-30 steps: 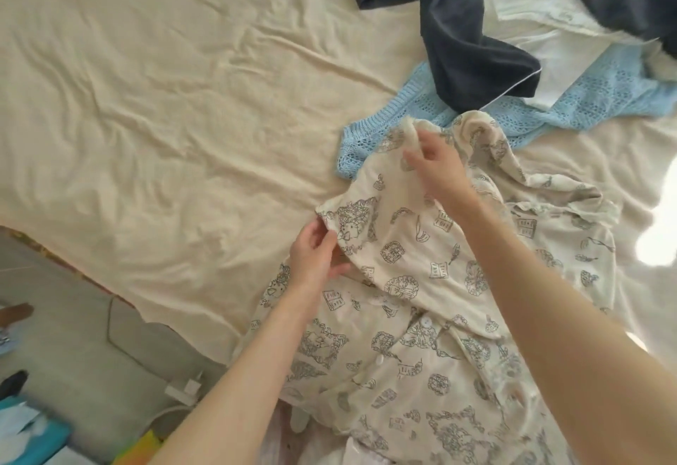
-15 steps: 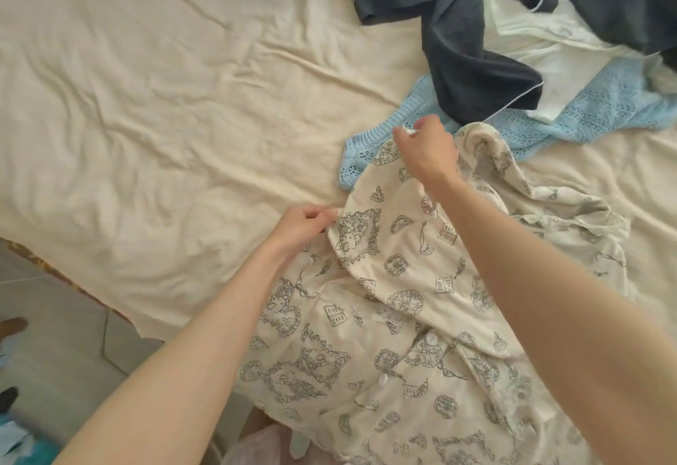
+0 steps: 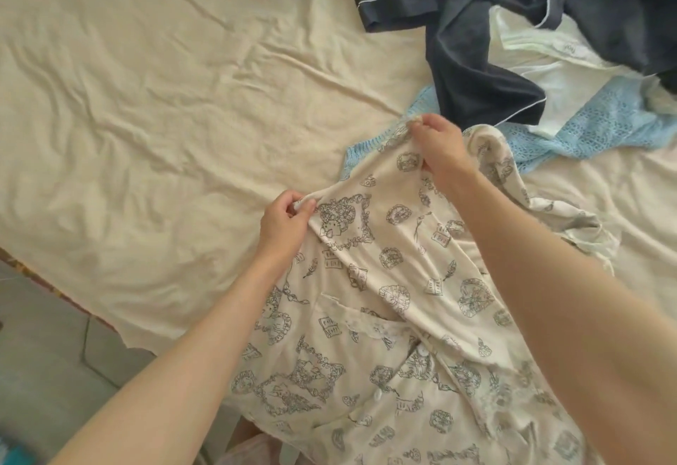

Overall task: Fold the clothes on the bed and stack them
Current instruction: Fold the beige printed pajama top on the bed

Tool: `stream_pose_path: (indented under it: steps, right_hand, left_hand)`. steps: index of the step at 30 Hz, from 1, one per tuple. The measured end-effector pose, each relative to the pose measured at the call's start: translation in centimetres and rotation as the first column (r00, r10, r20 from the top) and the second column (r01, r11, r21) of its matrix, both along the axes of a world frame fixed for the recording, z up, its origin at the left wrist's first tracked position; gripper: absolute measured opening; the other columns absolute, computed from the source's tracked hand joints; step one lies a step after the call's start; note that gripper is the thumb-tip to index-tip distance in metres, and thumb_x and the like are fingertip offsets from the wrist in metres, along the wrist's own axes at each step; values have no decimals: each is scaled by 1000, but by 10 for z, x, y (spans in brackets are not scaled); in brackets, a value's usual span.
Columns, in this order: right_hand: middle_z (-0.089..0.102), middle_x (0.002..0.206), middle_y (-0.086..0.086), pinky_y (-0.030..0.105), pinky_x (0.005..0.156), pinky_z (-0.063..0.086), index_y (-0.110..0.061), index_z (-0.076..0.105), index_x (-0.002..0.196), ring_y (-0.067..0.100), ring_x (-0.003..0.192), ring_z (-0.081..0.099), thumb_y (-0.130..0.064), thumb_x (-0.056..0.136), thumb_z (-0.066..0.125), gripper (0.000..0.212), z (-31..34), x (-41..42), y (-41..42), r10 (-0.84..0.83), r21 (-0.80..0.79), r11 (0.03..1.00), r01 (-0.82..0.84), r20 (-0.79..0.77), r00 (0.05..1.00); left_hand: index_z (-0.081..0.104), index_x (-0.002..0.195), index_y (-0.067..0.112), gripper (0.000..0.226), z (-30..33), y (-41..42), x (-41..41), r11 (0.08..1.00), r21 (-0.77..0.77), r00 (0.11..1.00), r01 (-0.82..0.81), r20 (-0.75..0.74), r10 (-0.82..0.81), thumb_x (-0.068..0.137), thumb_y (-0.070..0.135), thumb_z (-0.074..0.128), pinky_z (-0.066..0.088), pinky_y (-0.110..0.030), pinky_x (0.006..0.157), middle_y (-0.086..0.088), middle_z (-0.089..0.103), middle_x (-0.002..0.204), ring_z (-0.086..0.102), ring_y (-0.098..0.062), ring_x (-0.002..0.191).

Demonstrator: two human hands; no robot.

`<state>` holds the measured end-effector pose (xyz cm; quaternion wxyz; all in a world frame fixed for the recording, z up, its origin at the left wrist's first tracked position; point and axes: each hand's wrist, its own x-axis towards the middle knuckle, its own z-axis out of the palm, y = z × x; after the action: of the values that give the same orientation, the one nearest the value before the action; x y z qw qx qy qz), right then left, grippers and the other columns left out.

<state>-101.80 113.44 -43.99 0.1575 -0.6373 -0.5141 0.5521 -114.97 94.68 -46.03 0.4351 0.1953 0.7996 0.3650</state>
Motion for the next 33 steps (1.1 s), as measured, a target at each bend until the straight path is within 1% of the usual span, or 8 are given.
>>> stream_pose_path:
  steps: [5,10,14,18,21,25,30,33]
  right_hand:
    - [62,108,1,25,73,50,-13,52,125,11,85,59,-32,96,51,35,-5,24,-30,57,30,998,-60,75,996]
    - [57,107,-9,11,70,42,-14,53,124,1,88,54,-21,96,51,29,0,99,-101,88,153,979,-136,287,954]
    - [60,105,-6,15,75,44,-11,57,120,0,83,54,-20,95,53,28,3,181,-157,81,93,986,-136,447,891]
    - [65,107,4,28,72,46,-12,61,117,14,84,57,-24,93,53,28,1,252,-188,188,-88,982,-170,593,783]
    - [64,91,-2,30,65,48,-13,63,106,14,74,58,-31,92,56,24,6,277,-192,308,-179,951,-253,625,717]
    - [49,63,-4,29,61,42,-16,49,67,17,59,48,-42,90,57,35,12,282,-185,305,-146,952,-269,538,786]
    - [48,63,-3,20,47,36,-15,45,74,10,49,39,-28,91,57,25,22,288,-170,239,-273,949,-158,295,925]
    - [50,65,-2,19,48,33,-15,44,78,9,50,40,-23,92,57,21,31,303,-172,146,-232,970,-78,294,945]
  left_hand:
    - [49,124,12,29,-5,-11,3,995,-94,972,12,-234,-34,96,19,49,39,-19,82,0,46,115,50,-13,98]
    - [55,116,11,27,18,-39,47,944,-79,802,321,-508,-315,90,8,50,30,-21,90,-2,48,112,41,-13,105]
    - [58,112,14,20,29,-78,119,854,-101,826,511,-219,-520,95,12,47,39,-12,79,11,51,98,50,-1,88]
    - [59,104,17,13,36,-104,180,918,-227,926,326,273,-261,94,14,52,52,-16,68,3,65,91,63,-6,76]
    - [60,87,20,13,41,-101,209,920,-344,865,190,502,9,93,9,55,57,-24,71,-2,68,85,67,-13,76]
    - [59,77,13,17,34,-87,239,891,-386,874,238,485,-23,93,18,57,51,-28,71,-2,64,75,61,-19,72]
    - [53,81,7,16,28,-72,271,873,-461,951,155,308,-6,89,19,59,42,-28,63,-12,56,78,50,-19,67]
    - [55,86,5,15,38,-84,278,880,-451,938,148,347,20,91,19,58,54,-35,71,-12,67,90,63,-20,75]
